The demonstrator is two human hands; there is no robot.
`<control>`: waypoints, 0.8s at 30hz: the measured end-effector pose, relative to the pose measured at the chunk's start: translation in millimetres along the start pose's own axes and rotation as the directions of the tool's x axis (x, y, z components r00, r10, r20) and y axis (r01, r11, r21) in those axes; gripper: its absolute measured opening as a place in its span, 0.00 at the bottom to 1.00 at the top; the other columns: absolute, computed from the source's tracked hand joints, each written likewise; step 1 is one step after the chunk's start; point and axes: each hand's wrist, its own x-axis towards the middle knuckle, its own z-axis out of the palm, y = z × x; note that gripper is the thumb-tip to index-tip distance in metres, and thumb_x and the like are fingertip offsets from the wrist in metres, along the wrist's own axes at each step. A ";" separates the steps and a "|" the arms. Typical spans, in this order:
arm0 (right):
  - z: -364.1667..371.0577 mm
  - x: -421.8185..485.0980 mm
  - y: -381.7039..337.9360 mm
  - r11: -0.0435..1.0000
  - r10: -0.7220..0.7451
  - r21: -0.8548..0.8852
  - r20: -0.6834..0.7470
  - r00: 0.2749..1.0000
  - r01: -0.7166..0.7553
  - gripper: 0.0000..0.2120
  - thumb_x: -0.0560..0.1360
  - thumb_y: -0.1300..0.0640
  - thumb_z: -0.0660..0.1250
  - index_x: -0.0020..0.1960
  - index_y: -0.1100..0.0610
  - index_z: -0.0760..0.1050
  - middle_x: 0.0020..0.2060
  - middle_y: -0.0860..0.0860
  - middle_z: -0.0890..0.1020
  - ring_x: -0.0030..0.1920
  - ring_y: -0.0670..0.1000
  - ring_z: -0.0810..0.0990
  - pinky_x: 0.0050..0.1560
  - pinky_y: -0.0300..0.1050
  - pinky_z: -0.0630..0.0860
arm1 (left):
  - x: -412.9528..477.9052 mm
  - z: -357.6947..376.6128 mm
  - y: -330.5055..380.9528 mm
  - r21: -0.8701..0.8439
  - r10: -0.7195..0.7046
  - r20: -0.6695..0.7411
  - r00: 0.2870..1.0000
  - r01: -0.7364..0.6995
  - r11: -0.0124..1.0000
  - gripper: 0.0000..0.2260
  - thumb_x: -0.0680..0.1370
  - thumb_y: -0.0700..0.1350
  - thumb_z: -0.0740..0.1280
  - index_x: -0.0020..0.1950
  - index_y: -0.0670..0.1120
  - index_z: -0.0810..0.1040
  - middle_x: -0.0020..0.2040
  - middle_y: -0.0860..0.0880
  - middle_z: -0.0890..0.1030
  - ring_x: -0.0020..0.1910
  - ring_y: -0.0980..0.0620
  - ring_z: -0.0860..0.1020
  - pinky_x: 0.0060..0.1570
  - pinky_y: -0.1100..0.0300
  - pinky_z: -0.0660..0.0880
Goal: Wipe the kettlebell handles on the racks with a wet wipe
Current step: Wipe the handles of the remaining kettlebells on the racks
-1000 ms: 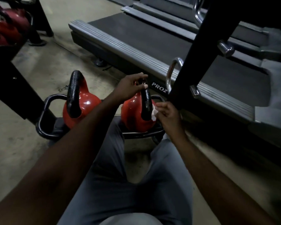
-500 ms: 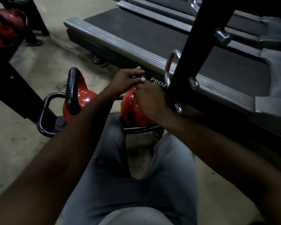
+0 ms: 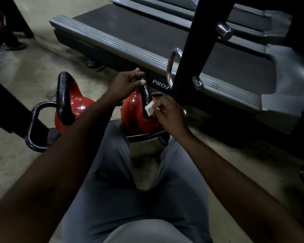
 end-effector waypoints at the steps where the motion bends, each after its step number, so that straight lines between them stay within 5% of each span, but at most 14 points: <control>1: -2.0 4.3 2.7 0.990 0.116 0.080 0.020 0.993 -0.118 0.04 0.72 0.59 0.71 0.44 0.56 0.77 0.44 0.50 0.81 0.47 0.47 0.81 0.50 0.48 0.78 | 0.8 0.7 -0.3 0.042 0.004 -0.007 1.000 -0.004 0.999 0.21 0.76 0.42 0.71 0.68 0.41 0.76 0.72 0.41 0.71 0.72 0.55 0.68 0.73 0.56 0.65; 5: -5.9 -1.2 7.3 0.908 0.312 0.243 0.146 0.939 -0.340 0.08 0.75 0.66 0.67 0.51 0.56 0.77 0.43 0.48 0.84 0.46 0.42 0.82 0.52 0.46 0.79 | -13.4 14.3 3.1 0.245 0.068 -0.050 0.996 -0.054 0.968 0.18 0.74 0.50 0.71 0.63 0.46 0.81 0.67 0.44 0.77 0.69 0.51 0.73 0.68 0.62 0.66; 8: -3.0 -7.1 9.5 0.833 0.388 0.336 0.212 0.897 -0.440 0.09 0.78 0.68 0.64 0.51 0.56 0.78 0.44 0.54 0.84 0.48 0.52 0.83 0.53 0.52 0.80 | -29.2 23.8 3.5 0.349 0.147 -0.045 0.988 -0.122 0.929 0.20 0.76 0.50 0.72 0.66 0.47 0.79 0.72 0.45 0.72 0.71 0.54 0.70 0.66 0.69 0.62; 12: -5.1 8.6 9.7 0.722 0.499 0.396 0.270 0.824 -0.567 0.07 0.78 0.69 0.63 0.49 0.59 0.78 0.43 0.55 0.83 0.45 0.50 0.83 0.45 0.40 0.82 | -33.0 19.1 3.4 0.358 0.166 -0.012 0.986 -0.151 0.921 0.22 0.76 0.54 0.71 0.68 0.49 0.77 0.73 0.47 0.71 0.69 0.60 0.68 0.69 0.63 0.66; 16: -8.8 12.5 19.6 0.744 0.449 0.345 0.377 0.810 -0.572 0.01 0.76 0.62 0.69 0.46 0.60 0.78 0.44 0.57 0.84 0.48 0.55 0.84 0.55 0.52 0.82 | -35.7 13.8 4.5 0.417 0.199 0.064 0.978 -0.207 0.885 0.24 0.75 0.59 0.70 0.69 0.51 0.76 0.73 0.47 0.70 0.72 0.55 0.68 0.68 0.54 0.71; 19: -8.3 15.5 30.1 0.810 0.392 0.277 0.401 0.828 -0.517 0.06 0.71 0.58 0.73 0.45 0.59 0.80 0.43 0.57 0.86 0.50 0.60 0.84 0.58 0.61 0.79 | -32.0 9.7 7.3 0.464 0.207 0.083 0.975 -0.221 0.858 0.24 0.75 0.57 0.71 0.69 0.50 0.76 0.73 0.47 0.70 0.72 0.53 0.68 0.70 0.55 0.69; 24: -8.6 21.0 26.3 0.759 0.453 0.310 0.382 0.806 -0.573 0.03 0.73 0.71 0.69 0.46 0.66 0.77 0.37 0.55 0.82 0.41 0.48 0.83 0.47 0.46 0.82 | -33.5 13.5 8.5 0.400 0.147 0.046 0.988 -0.153 0.904 0.24 0.73 0.58 0.71 0.67 0.51 0.77 0.73 0.49 0.71 0.71 0.55 0.68 0.70 0.56 0.68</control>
